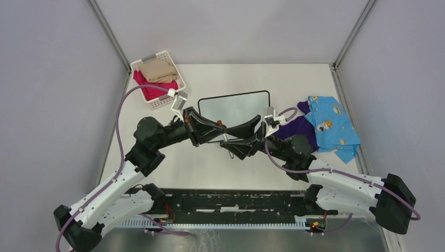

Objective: Write a sentence on the whiteboard
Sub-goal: Open the whiteboard marker at the center of the board.

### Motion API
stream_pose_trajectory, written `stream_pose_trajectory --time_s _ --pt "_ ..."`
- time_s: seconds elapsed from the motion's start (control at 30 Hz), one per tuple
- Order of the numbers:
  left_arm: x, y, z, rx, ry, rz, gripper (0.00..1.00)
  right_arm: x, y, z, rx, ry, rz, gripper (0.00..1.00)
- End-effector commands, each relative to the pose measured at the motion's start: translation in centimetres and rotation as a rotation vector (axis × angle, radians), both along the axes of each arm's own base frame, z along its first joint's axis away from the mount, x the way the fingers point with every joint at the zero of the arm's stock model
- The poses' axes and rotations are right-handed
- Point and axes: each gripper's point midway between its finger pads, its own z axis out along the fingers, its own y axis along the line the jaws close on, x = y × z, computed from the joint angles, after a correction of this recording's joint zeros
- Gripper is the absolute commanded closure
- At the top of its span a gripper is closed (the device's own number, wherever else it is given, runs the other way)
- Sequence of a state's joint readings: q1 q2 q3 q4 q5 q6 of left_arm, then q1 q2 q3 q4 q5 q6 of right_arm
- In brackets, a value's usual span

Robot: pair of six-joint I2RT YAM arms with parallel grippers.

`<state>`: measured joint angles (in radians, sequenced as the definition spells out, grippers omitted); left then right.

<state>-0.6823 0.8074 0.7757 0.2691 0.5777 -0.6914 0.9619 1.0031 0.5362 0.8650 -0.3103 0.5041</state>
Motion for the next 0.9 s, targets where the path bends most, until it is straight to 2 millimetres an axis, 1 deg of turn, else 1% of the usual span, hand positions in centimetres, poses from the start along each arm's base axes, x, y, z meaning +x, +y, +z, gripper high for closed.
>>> stream_pose_trajectory --time_s 0.0,0.17,0.23,0.53,0.83,0.87 --pt "-0.6 0.3 1.5 -0.048 -0.029 -0.009 0.98 -0.3 -0.7 4.6 0.129 -0.047 -0.002 0.38" --pt "-0.7 0.2 1.5 -0.047 -0.033 -0.014 0.98 -0.1 -0.5 4.5 0.134 -0.028 -0.001 0.43" --pt "-0.7 0.2 1.5 -0.046 -0.035 -0.017 0.98 -0.2 -0.4 4.6 0.140 -0.026 0.006 0.46" --pt "-0.9 0.3 1.7 -0.049 -0.046 -0.015 0.98 -0.6 -0.3 4.2 0.138 -0.014 0.031 0.70" --pt "-0.6 0.7 2.3 -0.067 -0.052 0.021 0.98 -0.9 -0.7 3.3 0.122 -0.012 0.031 0.87" --pt "-0.5 0.8 2.4 -0.068 -0.052 0.024 0.98 -0.9 -0.7 3.1 0.119 -0.011 0.030 0.91"
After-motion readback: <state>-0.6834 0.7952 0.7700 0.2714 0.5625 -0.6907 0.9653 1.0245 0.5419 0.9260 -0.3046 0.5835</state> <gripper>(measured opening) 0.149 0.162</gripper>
